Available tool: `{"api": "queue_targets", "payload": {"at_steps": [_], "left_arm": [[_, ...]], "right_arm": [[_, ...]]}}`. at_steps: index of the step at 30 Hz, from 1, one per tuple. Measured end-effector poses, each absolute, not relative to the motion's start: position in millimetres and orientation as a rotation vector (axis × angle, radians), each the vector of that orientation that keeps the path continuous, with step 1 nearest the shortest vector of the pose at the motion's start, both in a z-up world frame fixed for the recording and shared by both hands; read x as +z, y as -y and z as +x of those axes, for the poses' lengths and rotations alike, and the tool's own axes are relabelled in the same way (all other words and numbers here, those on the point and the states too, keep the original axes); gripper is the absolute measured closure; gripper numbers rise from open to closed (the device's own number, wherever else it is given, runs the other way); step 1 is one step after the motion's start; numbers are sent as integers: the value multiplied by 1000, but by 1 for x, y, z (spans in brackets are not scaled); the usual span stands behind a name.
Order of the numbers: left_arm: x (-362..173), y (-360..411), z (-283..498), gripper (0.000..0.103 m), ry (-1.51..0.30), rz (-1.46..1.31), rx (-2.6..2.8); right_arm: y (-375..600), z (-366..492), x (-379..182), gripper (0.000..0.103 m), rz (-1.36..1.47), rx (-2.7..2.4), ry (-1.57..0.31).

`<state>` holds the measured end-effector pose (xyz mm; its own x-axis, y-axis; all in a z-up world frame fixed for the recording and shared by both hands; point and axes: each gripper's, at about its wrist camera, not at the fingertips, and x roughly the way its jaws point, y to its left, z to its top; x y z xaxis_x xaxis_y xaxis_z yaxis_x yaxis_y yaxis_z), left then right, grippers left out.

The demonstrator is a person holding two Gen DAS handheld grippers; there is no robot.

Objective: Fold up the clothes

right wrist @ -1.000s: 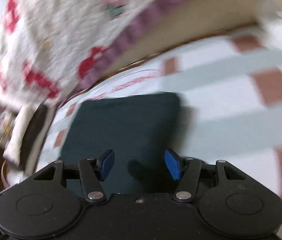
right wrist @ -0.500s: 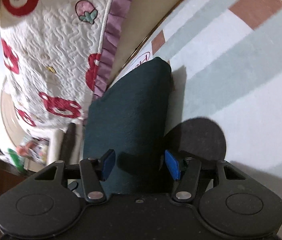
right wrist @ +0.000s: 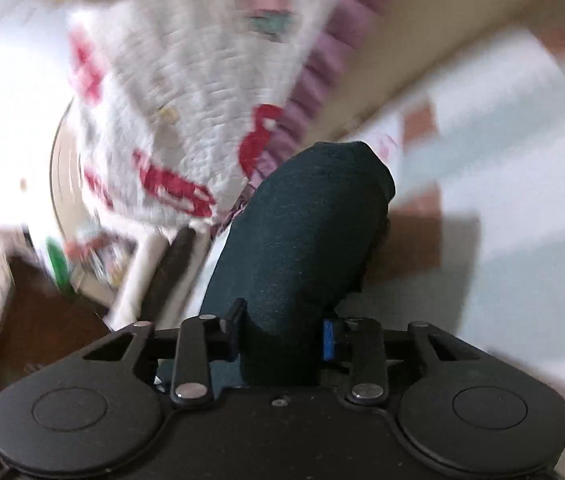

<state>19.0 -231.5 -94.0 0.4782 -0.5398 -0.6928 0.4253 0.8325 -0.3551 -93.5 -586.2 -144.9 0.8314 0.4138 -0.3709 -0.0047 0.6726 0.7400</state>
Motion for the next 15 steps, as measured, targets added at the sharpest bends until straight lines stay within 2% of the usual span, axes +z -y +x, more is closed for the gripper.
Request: {"api": "queue_targets", "payload": {"at_steps": [4, 9, 12, 15], "left_arm": [[-92, 235, 11, 54, -837, -107, -595], [-99, 220, 32, 39, -986, -315, -566], [-116, 208, 40, 39, -1085, -527, -537], [-126, 207, 39, 39, -1098, -607, -521]], "right_arm": [[565, -90, -134, 64, 566, 158, -580], [582, -90, -157, 63, 734, 144, -595], [583, -91, -159, 62, 739, 158, -605], [587, -91, -164, 58, 788, 175, -617]]}}
